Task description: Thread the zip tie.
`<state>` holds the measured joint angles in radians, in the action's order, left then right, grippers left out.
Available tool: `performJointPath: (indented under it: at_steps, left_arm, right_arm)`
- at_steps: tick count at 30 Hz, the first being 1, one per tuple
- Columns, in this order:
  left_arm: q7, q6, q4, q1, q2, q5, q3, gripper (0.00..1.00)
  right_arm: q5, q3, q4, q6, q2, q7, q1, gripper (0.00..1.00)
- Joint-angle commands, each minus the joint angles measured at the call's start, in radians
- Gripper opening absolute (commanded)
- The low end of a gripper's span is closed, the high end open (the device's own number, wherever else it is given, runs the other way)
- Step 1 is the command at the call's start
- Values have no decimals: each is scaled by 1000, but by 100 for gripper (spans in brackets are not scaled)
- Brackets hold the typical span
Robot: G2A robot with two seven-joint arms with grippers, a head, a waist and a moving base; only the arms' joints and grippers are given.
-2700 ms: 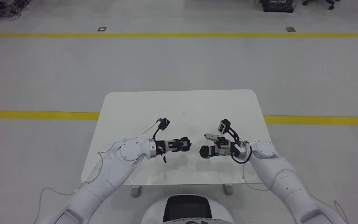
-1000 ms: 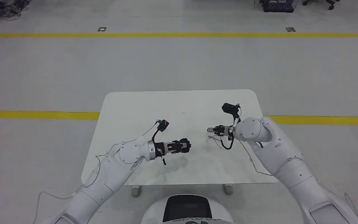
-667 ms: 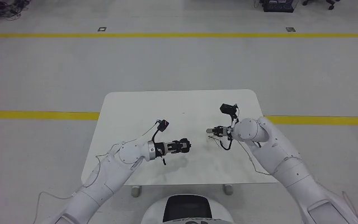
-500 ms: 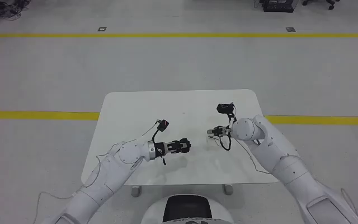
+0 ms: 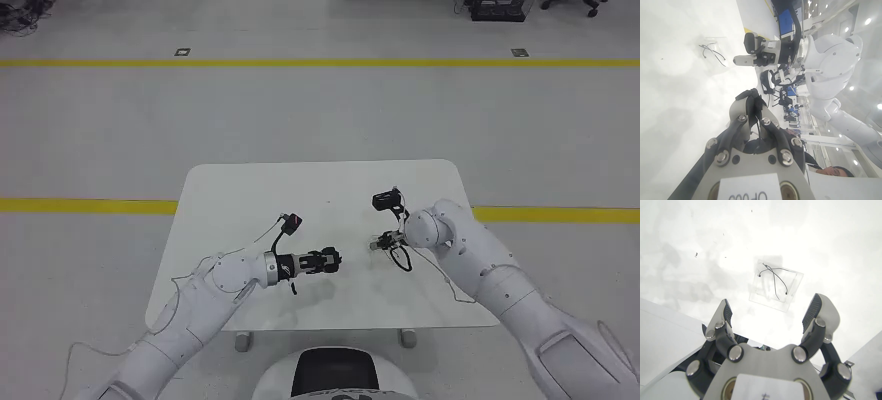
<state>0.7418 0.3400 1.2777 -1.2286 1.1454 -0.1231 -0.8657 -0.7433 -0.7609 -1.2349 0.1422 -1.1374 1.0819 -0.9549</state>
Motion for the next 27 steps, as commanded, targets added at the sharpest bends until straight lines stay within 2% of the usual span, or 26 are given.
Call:
performJointPath:
  at_steps: [1,3,5,7,11,12,19,21,27]
  left_arm:
    - [0,0,0,0,0,0,0,0]
    - [0,0,0,0,0,0,0,0]
    - [0,0,0,0,0,0,0,0]
    - [0,0,0,0,0,0,0,0]
    - [0,0,0,0,0,0,0,0]
    - [0,0,0,0,0,0,0,0]
    - [0,0,0,0,0,0,0,0]
    - [0,0,0,0,0,0,0,0]
    - [0,0,0,0,0,0,0,0]
  right_arm:
    - [0,0,0,0,0,0,0,100]
    - [0,0,0,0,0,0,0,100]
    - [4,-1,6,-55,1,-29,-12,100]
    - [-22,3,20,-64,1,-34,-8,100]
    - [-35,22,49,-123,-8,-29,7,100]
    - [-66,38,56,-131,-12,-26,14,100]
    - [-70,41,57,-128,-13,-29,15,100]
    - [-76,37,49,-144,-11,-62,0,100]
    - [-114,14,-20,-149,2,-41,-36,100]
